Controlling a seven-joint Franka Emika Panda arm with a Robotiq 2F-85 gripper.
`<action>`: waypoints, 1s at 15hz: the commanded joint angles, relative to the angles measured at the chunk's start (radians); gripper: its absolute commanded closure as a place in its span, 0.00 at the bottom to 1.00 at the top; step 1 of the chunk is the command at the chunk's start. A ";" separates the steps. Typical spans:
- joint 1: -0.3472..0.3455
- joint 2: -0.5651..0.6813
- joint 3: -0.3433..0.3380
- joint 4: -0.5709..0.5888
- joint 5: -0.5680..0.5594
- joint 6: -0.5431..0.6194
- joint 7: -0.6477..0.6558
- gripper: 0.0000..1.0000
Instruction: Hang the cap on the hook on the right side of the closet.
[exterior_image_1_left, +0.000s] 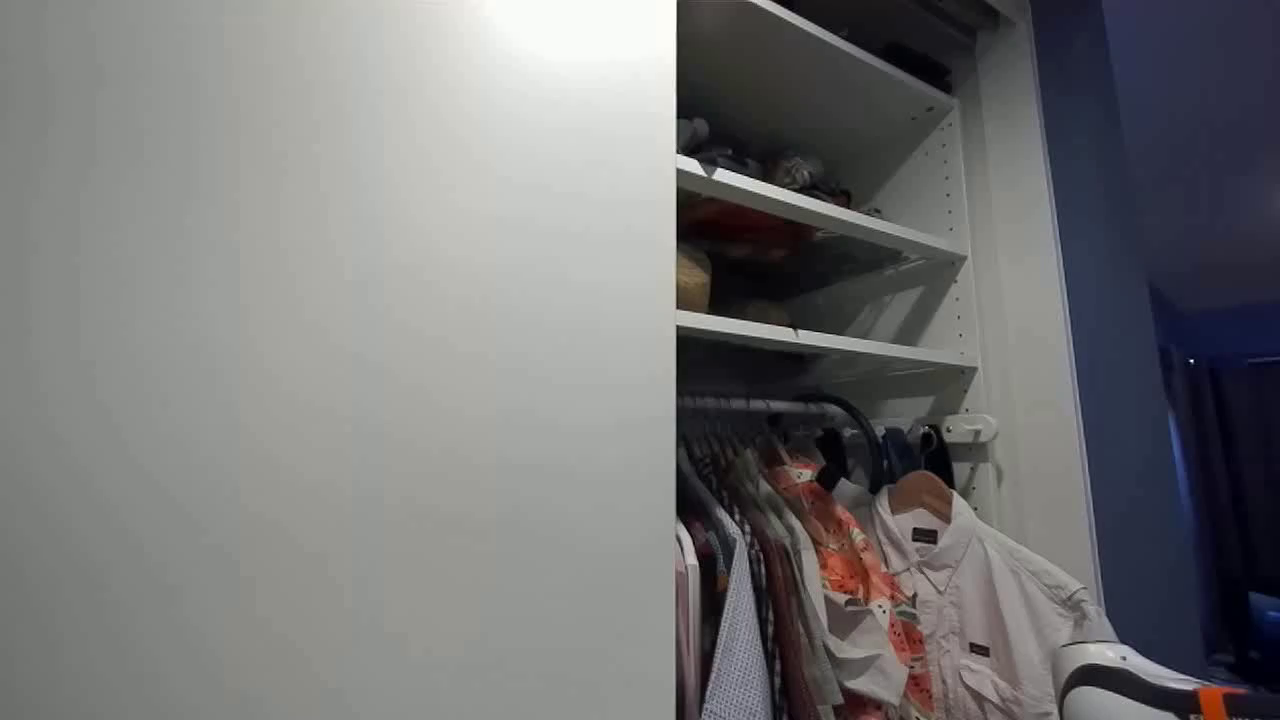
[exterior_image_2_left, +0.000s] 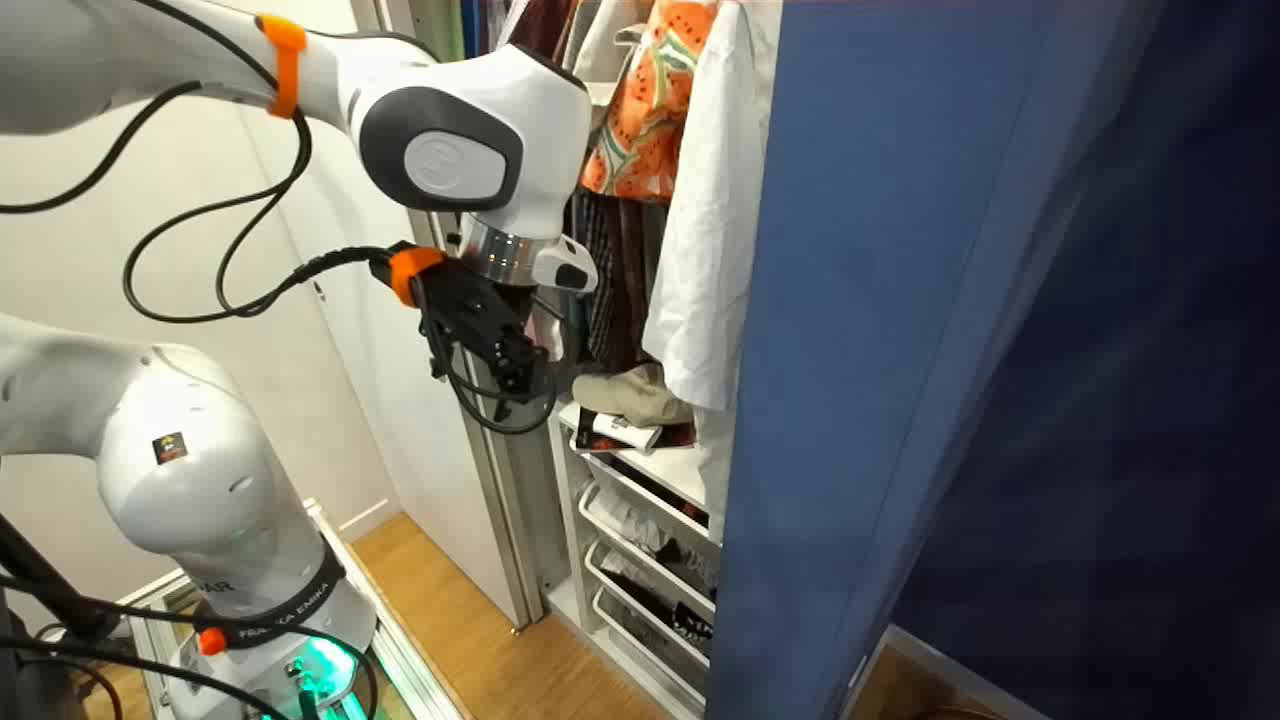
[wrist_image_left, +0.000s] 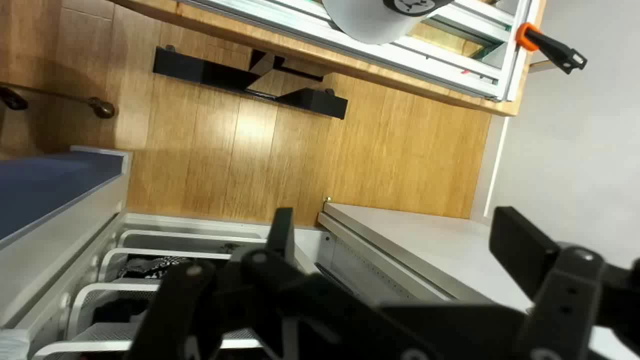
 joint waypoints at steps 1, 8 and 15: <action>-0.013 0.003 0.011 0.002 0.006 -0.002 -0.007 0.00; -0.012 0.003 0.011 0.002 0.006 -0.002 -0.007 0.00; 0.119 0.035 0.182 -0.123 0.212 0.631 0.157 0.00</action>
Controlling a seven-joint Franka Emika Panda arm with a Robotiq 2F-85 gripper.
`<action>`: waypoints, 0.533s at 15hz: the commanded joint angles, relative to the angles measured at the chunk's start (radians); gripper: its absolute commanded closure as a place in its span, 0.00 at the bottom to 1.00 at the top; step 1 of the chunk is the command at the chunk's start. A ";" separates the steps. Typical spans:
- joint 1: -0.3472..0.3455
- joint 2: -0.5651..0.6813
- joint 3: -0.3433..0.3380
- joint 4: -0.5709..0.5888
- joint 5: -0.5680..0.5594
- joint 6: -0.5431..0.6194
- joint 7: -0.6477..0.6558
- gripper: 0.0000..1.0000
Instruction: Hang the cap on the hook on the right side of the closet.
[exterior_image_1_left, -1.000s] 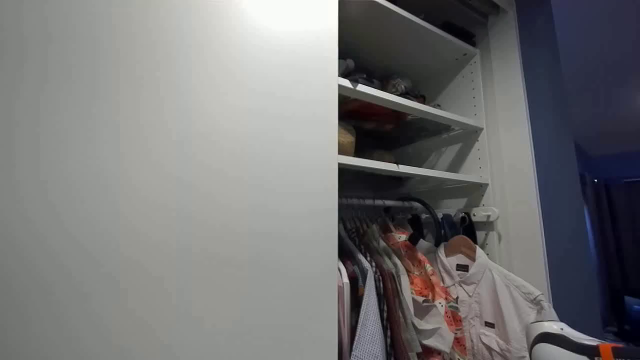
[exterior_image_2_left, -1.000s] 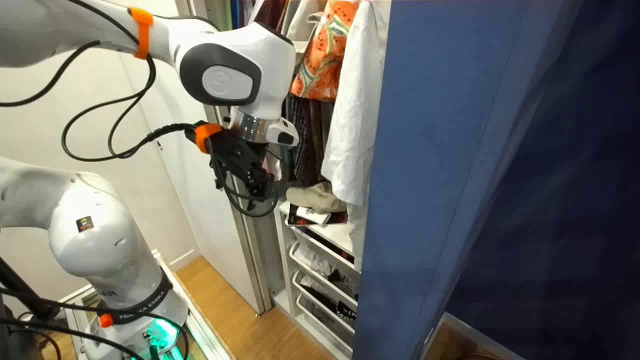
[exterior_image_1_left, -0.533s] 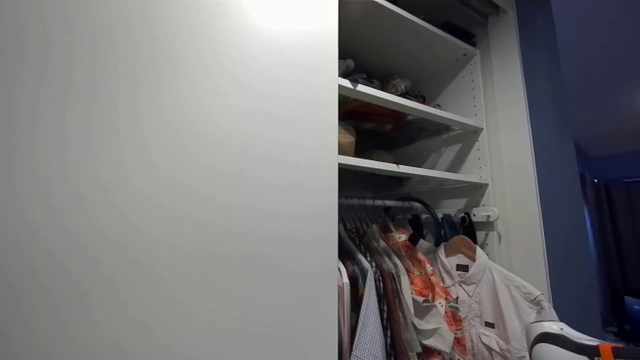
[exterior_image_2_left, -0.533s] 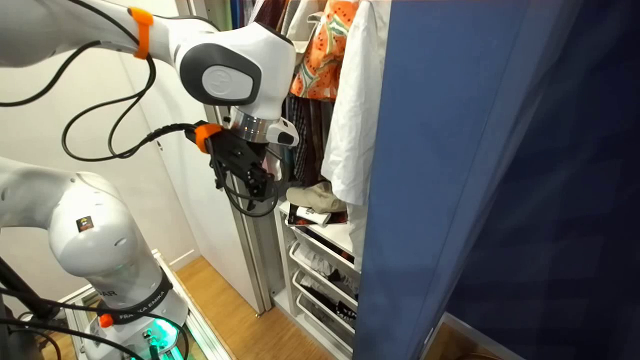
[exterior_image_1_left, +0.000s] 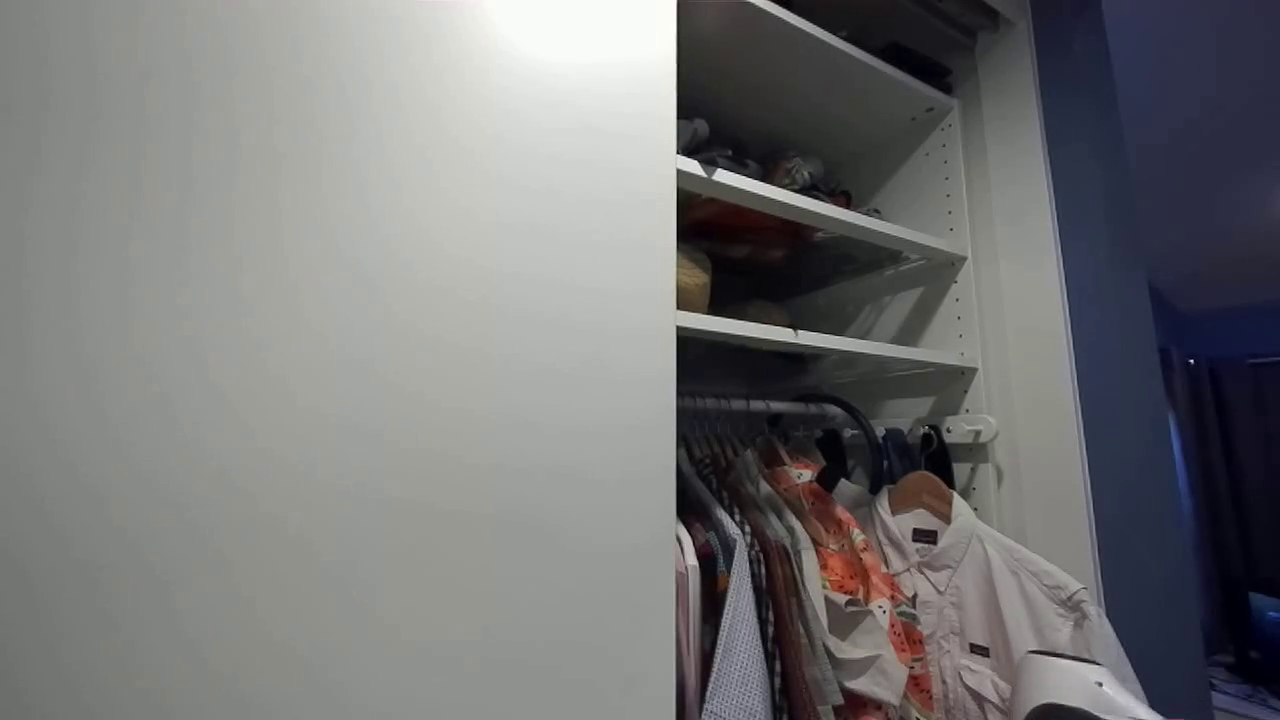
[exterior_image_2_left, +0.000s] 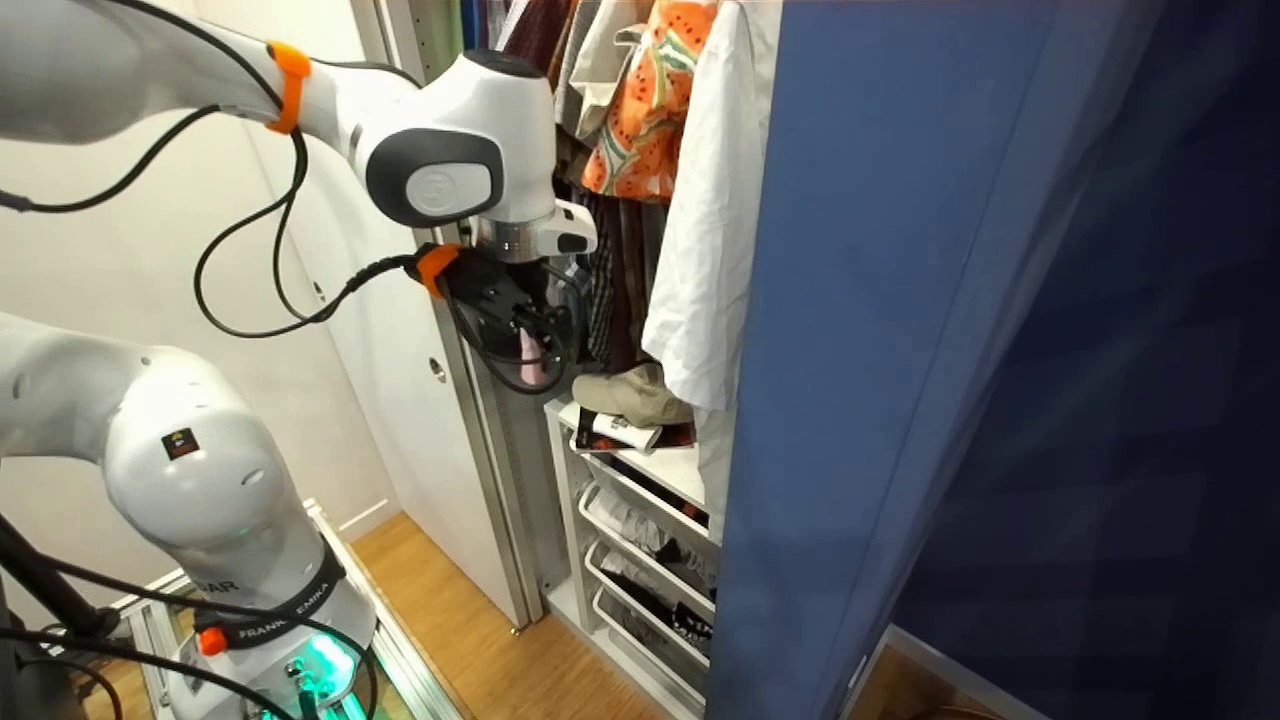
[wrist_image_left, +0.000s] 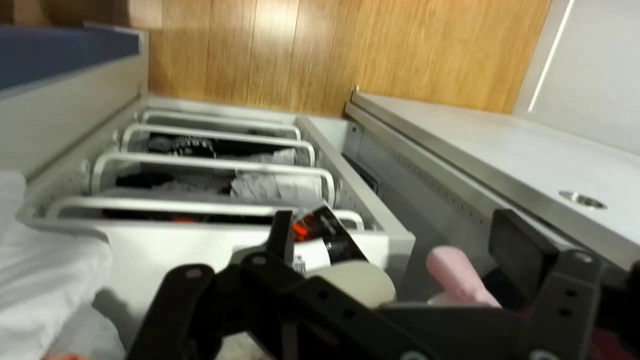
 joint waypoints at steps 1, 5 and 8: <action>0.068 0.040 0.091 -0.038 0.072 0.280 0.071 0.00; 0.042 0.276 0.121 0.025 0.015 0.566 0.146 0.00; 0.056 0.220 0.112 -0.013 0.030 0.550 0.124 0.00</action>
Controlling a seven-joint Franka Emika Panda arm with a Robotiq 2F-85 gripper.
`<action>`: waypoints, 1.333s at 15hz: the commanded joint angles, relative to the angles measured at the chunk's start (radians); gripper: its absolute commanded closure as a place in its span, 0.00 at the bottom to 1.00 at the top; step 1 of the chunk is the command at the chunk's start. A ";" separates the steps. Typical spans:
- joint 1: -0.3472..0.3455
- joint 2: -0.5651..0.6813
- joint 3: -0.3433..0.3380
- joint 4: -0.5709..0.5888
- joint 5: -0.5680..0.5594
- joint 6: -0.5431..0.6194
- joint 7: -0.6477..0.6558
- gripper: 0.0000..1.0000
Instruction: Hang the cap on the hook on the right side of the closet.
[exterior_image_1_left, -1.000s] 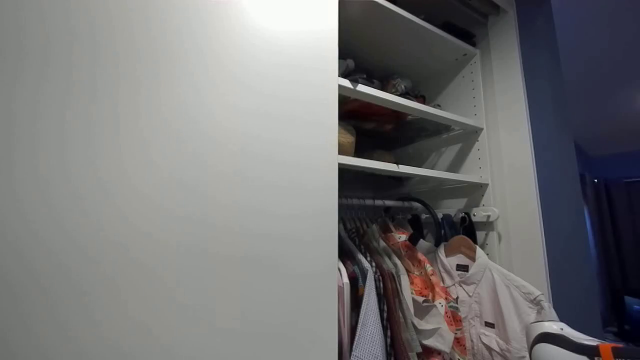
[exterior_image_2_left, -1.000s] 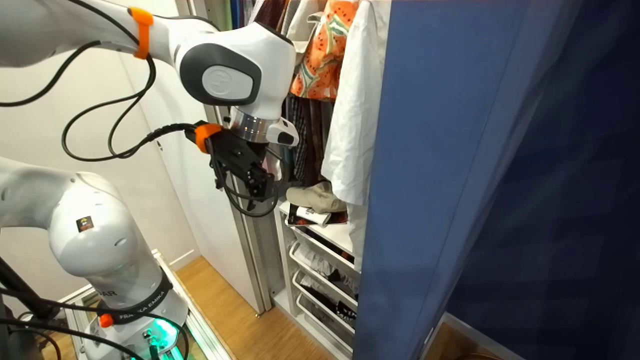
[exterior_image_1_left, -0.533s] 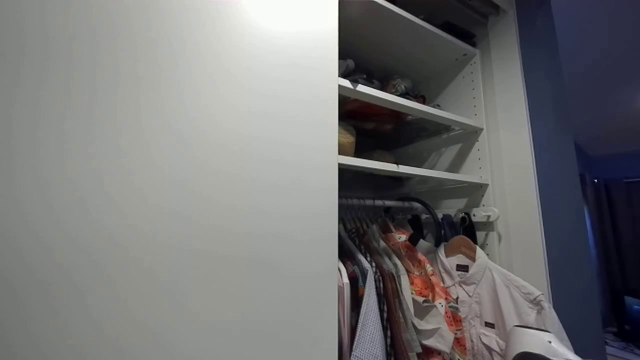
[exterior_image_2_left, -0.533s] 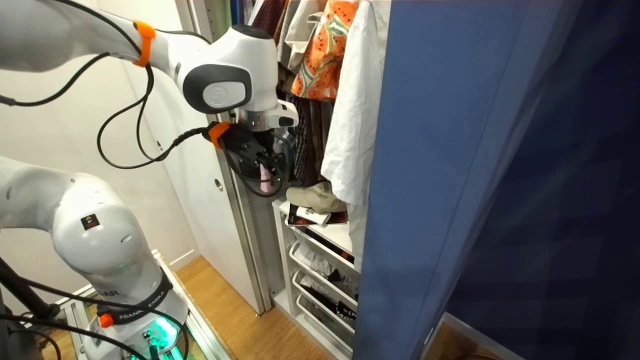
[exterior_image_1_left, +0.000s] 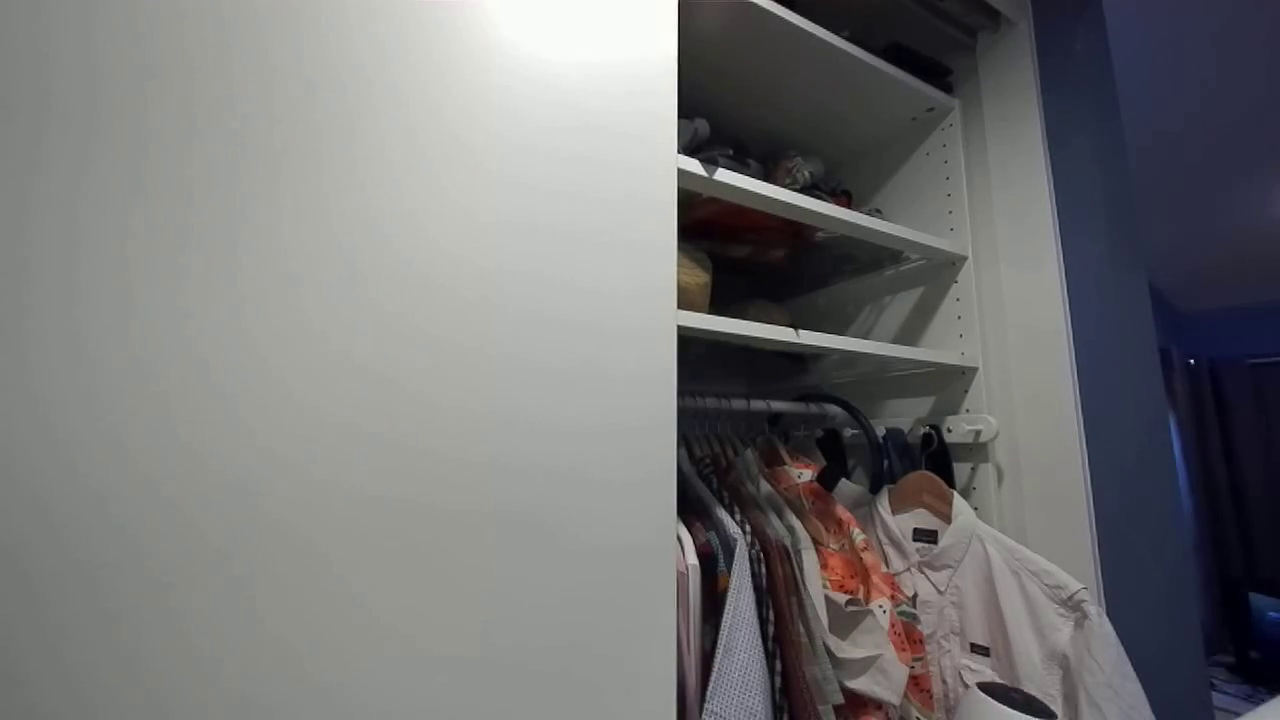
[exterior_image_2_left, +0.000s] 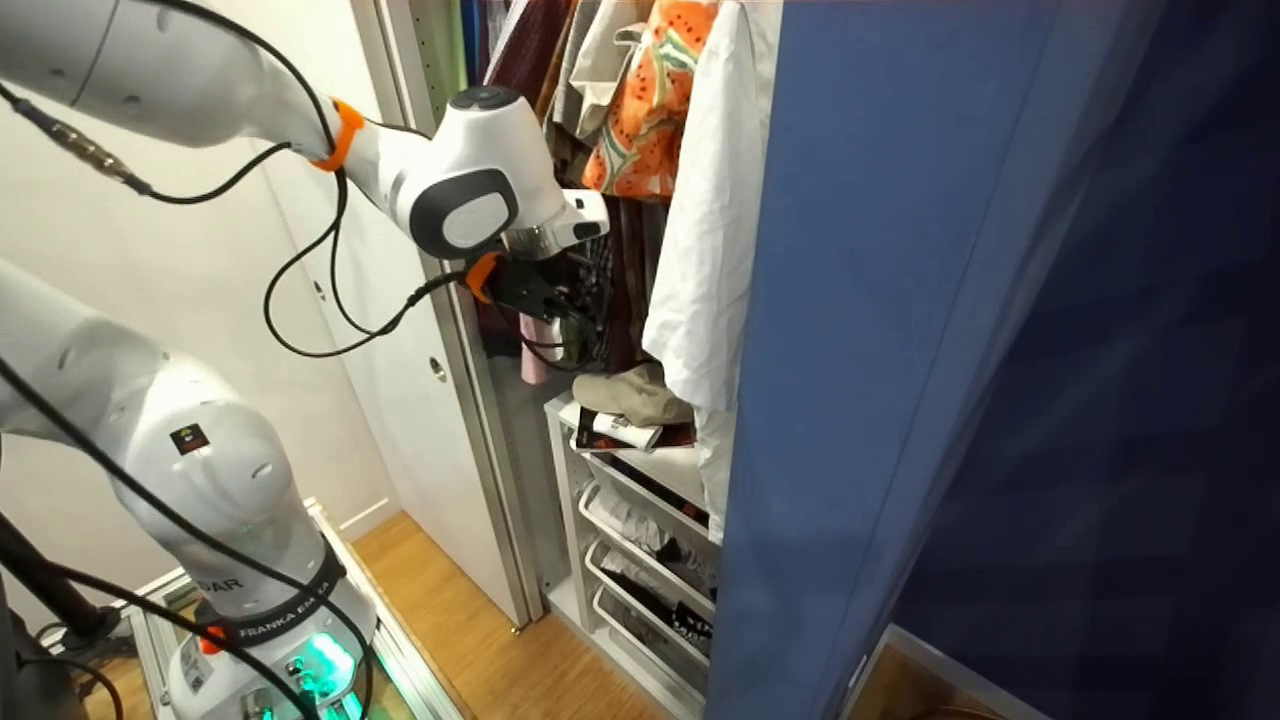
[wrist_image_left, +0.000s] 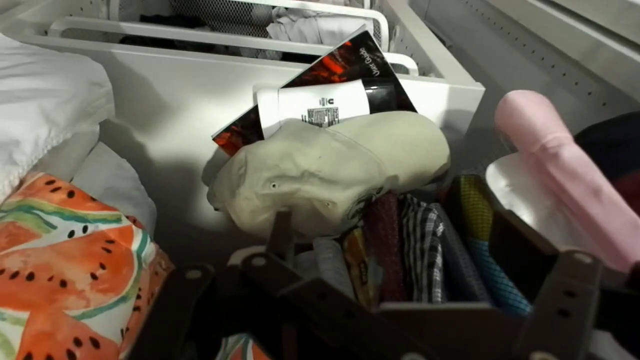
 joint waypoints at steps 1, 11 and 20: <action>0.000 0.029 -0.002 0.011 -0.003 0.008 0.004 0.00; 0.048 0.508 0.024 0.138 0.024 0.599 0.104 0.00; 0.010 0.817 -0.056 0.508 -0.165 0.315 0.164 0.00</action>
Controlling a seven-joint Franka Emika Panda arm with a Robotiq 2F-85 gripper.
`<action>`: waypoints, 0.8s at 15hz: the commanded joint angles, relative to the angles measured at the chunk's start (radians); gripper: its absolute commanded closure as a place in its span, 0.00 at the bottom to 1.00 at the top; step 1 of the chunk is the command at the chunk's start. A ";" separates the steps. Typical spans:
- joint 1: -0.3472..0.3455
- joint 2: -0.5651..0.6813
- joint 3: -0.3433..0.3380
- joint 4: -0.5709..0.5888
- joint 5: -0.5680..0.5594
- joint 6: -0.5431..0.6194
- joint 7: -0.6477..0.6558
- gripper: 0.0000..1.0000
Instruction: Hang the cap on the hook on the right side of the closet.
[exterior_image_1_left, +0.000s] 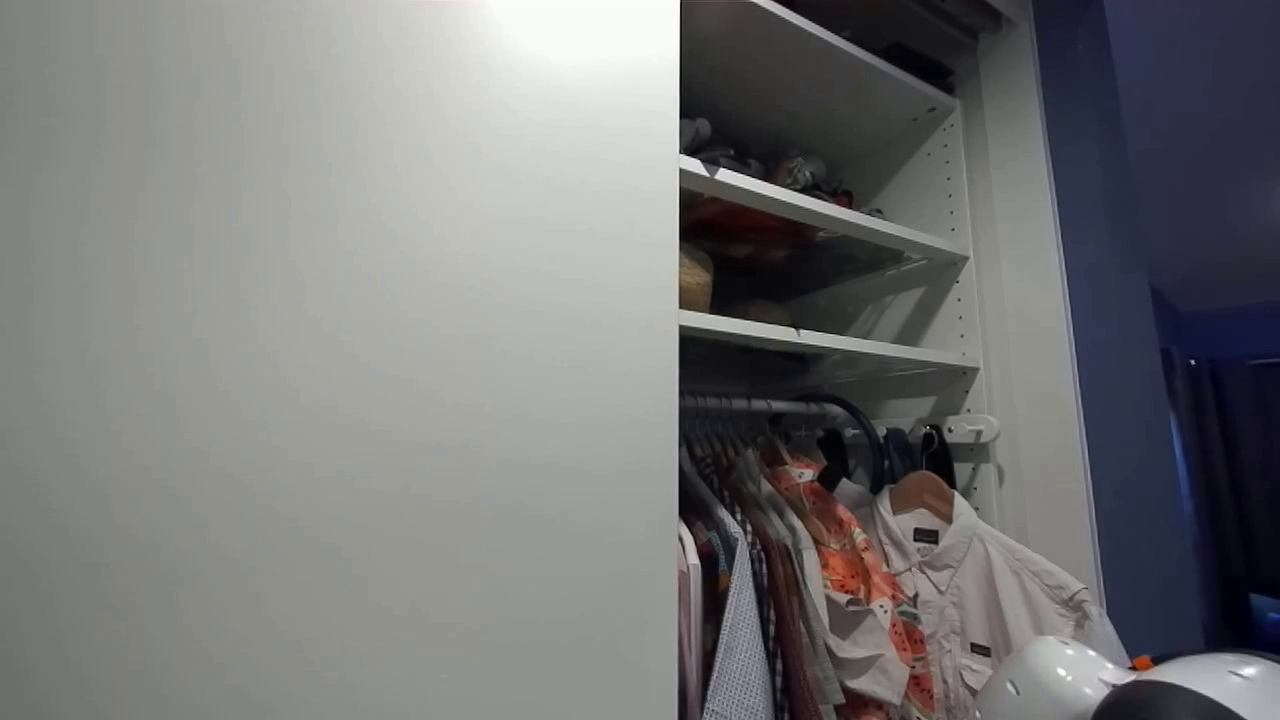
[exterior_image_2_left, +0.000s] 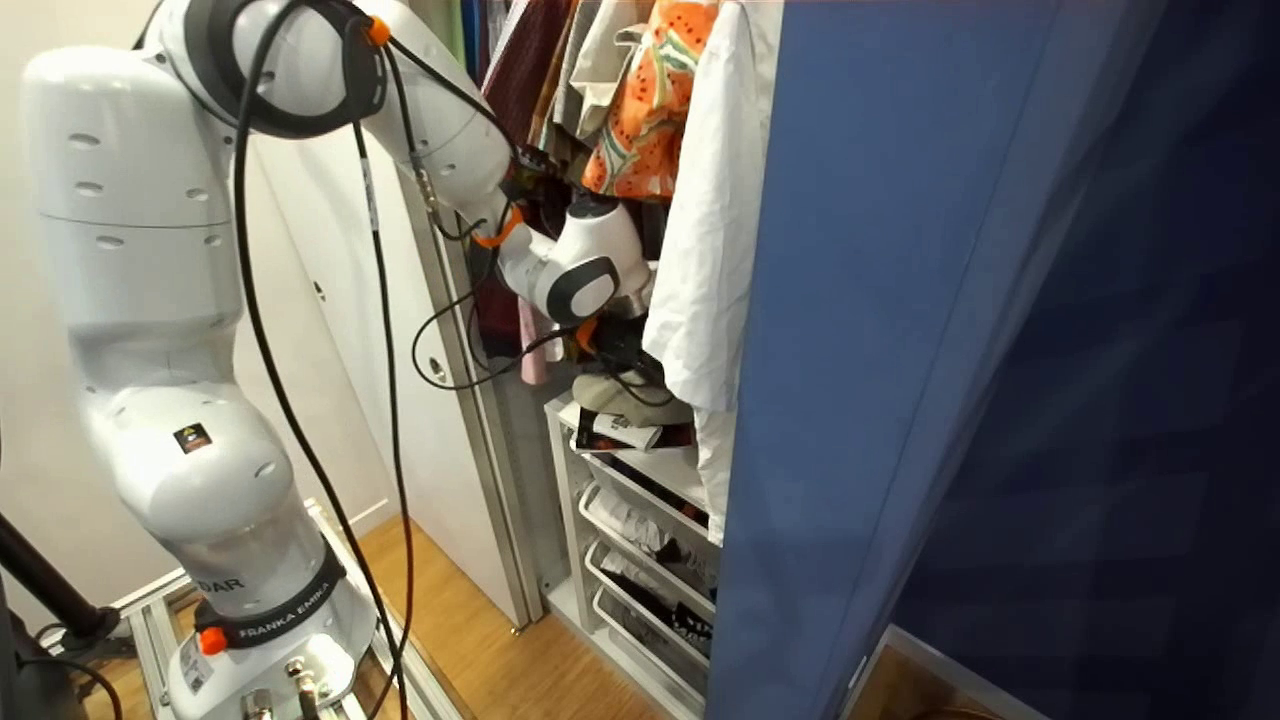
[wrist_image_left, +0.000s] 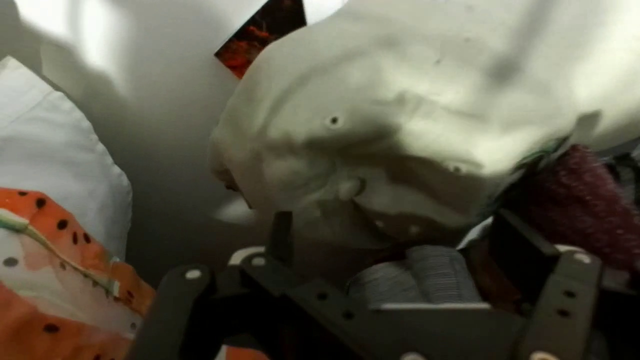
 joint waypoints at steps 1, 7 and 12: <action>-0.040 0.020 0.013 0.036 -0.096 -0.024 0.060 0.00; -0.083 0.116 0.035 0.104 -0.110 -0.007 0.081 0.00; -0.099 0.169 0.060 0.130 -0.128 0.037 0.096 0.50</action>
